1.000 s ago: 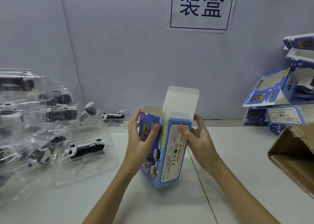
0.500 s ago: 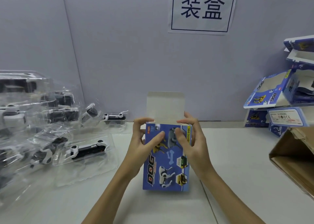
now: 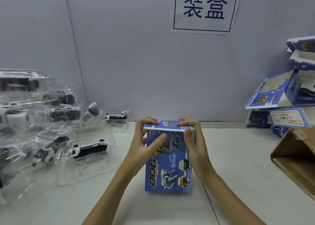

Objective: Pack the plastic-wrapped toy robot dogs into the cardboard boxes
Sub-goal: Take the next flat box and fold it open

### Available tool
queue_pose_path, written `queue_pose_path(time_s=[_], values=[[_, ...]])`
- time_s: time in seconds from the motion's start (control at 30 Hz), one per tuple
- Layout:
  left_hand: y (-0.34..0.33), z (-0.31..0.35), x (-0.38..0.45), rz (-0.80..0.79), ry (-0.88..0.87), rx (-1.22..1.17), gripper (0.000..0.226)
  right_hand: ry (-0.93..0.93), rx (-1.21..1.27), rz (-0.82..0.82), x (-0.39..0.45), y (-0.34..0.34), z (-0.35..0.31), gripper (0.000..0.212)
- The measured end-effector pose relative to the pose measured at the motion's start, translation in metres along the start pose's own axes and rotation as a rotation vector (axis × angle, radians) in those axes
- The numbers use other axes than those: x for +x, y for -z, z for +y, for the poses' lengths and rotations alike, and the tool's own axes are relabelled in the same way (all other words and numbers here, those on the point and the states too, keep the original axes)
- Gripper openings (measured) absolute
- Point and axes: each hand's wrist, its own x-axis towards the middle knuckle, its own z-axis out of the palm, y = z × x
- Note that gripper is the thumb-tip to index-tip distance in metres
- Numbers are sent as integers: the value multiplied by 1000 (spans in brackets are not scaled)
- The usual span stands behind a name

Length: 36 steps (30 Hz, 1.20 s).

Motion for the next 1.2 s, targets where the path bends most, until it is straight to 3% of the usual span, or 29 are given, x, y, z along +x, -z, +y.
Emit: queue_pose_path(time_s=[0.1, 0.2, 0.27, 0.37, 0.47, 0.6, 0.7, 0.87, 0.97, 1.03, 1.1, 1.2], values=[[-8, 4, -1, 35, 18, -132, 72, -50, 79, -25, 0, -3, -3, 50], [-11, 3, 0, 64, -7, -119, 33, -28, 55, -67, 1, 0, -3, 32], [-8, -1, 0, 61, -21, -87, 20, -24, 29, -85, 2, 1, -3, 34], [-11, 0, -3, 61, -24, -85, 31, 30, 21, -24, 0, -2, -3, 50], [-18, -1, -5, 163, -181, -45, 37, 83, -19, 50, -2, -5, -1, 61], [-12, -3, -5, 129, -236, 102, 18, 148, -121, -3, -1, 1, -1, 24], [-1, 3, -4, 28, -199, 123, 16, 158, -216, -101, 4, 13, -3, 29], [-1, 7, -4, 43, -100, 0, 35, 77, -148, -102, 7, 17, -5, 58], [-1, 3, -4, 18, -76, -25, 62, 103, -142, -79, 6, 13, -2, 68], [1, -6, -6, -40, 4, -6, 70, 213, -303, 21, 7, 9, -2, 67], [-2, -13, -7, -23, 84, -8, 67, 443, -575, 132, 11, 4, -7, 58], [-7, -19, -5, 39, 141, -10, 61, 748, -825, 31, 18, -21, -17, 34]])
